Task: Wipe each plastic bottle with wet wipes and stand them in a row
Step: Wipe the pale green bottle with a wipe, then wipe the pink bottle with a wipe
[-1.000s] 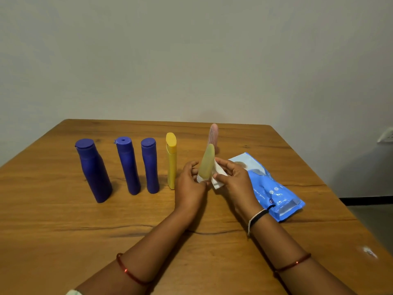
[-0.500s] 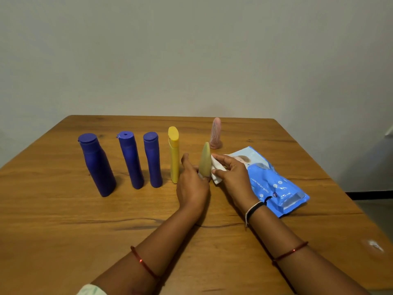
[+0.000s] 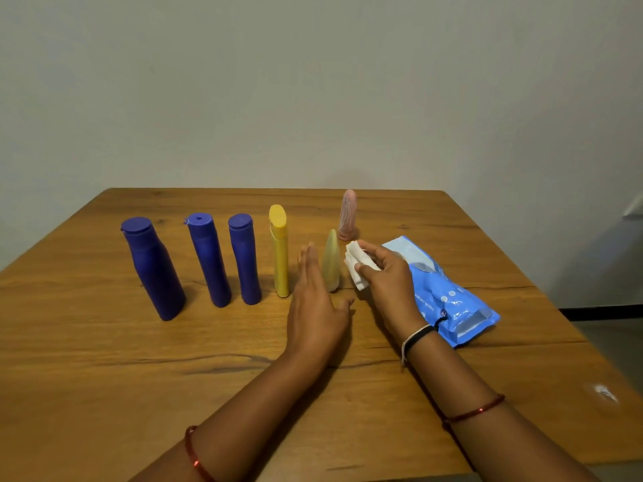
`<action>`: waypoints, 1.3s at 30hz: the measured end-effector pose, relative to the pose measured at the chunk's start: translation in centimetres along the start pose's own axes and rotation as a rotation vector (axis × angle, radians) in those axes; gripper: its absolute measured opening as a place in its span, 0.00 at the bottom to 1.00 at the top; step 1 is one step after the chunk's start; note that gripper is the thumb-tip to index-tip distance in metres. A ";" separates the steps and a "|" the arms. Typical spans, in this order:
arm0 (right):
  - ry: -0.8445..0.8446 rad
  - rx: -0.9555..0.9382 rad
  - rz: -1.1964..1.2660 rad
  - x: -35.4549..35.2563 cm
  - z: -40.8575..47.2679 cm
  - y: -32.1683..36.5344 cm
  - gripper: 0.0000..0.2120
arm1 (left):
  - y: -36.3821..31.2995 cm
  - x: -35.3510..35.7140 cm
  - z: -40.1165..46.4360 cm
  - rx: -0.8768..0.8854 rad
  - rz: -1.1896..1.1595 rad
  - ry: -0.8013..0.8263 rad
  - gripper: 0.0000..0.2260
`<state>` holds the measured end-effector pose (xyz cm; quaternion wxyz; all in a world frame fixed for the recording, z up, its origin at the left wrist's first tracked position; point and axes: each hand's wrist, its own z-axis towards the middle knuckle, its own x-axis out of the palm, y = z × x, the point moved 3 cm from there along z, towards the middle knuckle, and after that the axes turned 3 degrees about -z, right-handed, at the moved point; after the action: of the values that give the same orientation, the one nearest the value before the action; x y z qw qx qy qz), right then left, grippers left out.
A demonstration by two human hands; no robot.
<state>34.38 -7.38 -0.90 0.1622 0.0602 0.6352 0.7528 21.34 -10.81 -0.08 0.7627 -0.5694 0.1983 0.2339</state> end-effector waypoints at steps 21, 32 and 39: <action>0.133 -0.094 -0.555 -4.0 12.6 6.6 0.12 | -3.3 6.9 2.2 0.065 -0.087 0.243 0.35; 0.201 -0.013 -0.858 1.1 15.5 6.8 0.19 | -2.7 7.4 2.3 0.029 -0.211 0.251 0.35; 0.136 0.046 -0.743 -0.2 14.9 7.0 0.11 | -3.1 6.6 2.2 0.062 -0.294 0.176 0.29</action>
<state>37.79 5.53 8.69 0.3803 -0.2208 0.6397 0.6304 28.54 -8.59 -0.85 0.7856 -0.5869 0.1857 0.0629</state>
